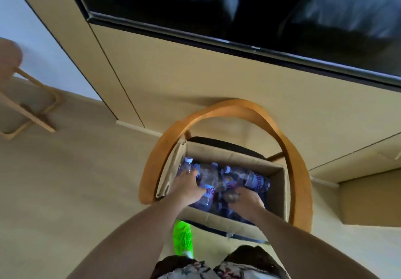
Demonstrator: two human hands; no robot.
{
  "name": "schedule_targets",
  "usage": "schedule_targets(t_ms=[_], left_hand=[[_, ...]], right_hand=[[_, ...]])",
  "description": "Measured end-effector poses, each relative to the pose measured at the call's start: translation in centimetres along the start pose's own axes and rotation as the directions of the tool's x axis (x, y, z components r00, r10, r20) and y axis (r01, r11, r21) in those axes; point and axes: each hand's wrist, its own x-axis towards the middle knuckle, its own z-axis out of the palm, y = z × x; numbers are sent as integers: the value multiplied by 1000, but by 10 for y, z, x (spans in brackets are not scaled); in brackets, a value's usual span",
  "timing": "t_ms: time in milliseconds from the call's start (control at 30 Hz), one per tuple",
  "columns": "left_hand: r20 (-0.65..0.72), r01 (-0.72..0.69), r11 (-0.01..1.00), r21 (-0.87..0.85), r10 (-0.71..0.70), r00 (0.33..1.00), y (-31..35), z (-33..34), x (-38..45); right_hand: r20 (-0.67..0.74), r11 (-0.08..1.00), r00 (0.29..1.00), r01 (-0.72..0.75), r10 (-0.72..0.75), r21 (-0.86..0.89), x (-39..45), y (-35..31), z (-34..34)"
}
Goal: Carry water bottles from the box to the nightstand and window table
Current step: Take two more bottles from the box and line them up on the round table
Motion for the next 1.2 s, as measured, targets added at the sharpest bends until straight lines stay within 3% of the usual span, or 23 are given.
schedule_targets(t_ms=[167,367,633,833,1000,1200], left_hand=[[101,42,999,6,-42,994,-6,15,25],[154,151,988,-44,-143,978,-5,41,69],[161,278,958,-67,-264,951,-6,103,116],[138,363,915,-176,-342,929,0,119,136],[142,385,900,-203,-362,921,0,120,140],[167,435,875,-214,-406,899,4,117,136]], right_hand=[[33,990,990,-138,138,7,23,21,1],[-50,988,987,-151,151,1,77,34,-16],[-117,991,990,-89,76,-102,130,61,-2],[-211,937,978,-77,3,-340,147,68,11],[-90,892,985,95,-150,-442,157,77,21],[-69,899,989,87,-129,-429,162,75,12]])
